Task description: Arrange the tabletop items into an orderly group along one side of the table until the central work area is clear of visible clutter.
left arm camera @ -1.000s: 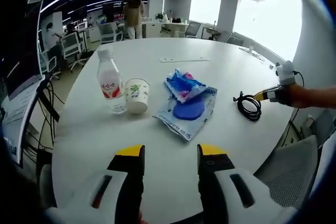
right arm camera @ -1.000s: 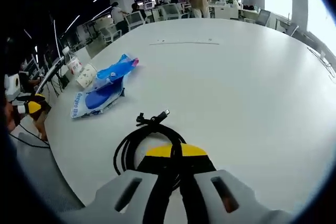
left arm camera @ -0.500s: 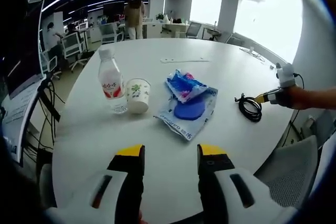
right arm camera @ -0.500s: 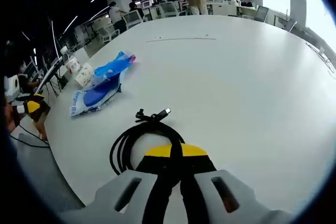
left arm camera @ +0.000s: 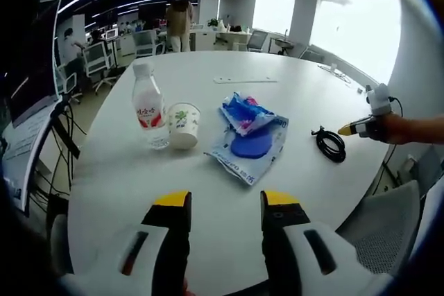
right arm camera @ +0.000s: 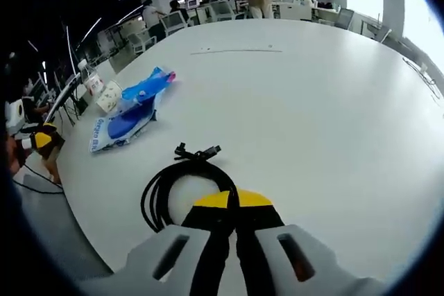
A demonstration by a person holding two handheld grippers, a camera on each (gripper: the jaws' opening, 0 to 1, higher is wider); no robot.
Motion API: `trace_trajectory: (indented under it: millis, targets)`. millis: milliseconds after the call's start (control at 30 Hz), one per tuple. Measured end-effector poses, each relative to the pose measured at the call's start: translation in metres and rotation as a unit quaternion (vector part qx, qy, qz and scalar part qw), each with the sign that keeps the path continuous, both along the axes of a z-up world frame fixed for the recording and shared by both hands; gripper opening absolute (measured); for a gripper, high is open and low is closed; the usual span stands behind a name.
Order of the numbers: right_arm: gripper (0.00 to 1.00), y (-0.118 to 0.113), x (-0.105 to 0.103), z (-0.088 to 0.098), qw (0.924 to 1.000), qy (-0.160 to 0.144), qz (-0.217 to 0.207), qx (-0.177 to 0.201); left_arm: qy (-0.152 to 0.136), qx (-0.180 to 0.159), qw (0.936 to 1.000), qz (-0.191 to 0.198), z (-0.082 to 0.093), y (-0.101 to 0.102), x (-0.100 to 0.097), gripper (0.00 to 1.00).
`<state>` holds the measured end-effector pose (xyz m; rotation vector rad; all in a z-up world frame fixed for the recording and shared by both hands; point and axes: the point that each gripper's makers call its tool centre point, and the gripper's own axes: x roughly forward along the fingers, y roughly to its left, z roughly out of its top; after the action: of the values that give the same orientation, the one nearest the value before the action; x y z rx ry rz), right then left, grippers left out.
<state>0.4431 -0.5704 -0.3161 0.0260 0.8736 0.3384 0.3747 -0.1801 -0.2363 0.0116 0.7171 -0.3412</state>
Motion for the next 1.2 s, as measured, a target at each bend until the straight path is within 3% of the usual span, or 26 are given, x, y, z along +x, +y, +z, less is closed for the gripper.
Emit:
trace_trajectory:
  millis: [533,1200]
  targets:
    - [0.0,0.003,0.007,0.008,1.0,-0.006,0.008,0.002,0.0,-0.006,1.0,0.006,-0.001,0.001,-0.002,0.39]
    - [0.0,0.028,0.025,0.018,0.9988,-0.009,0.048,0.008,-0.001,-0.016,0.9998,0.009,-0.001,0.003,-0.001,0.4]
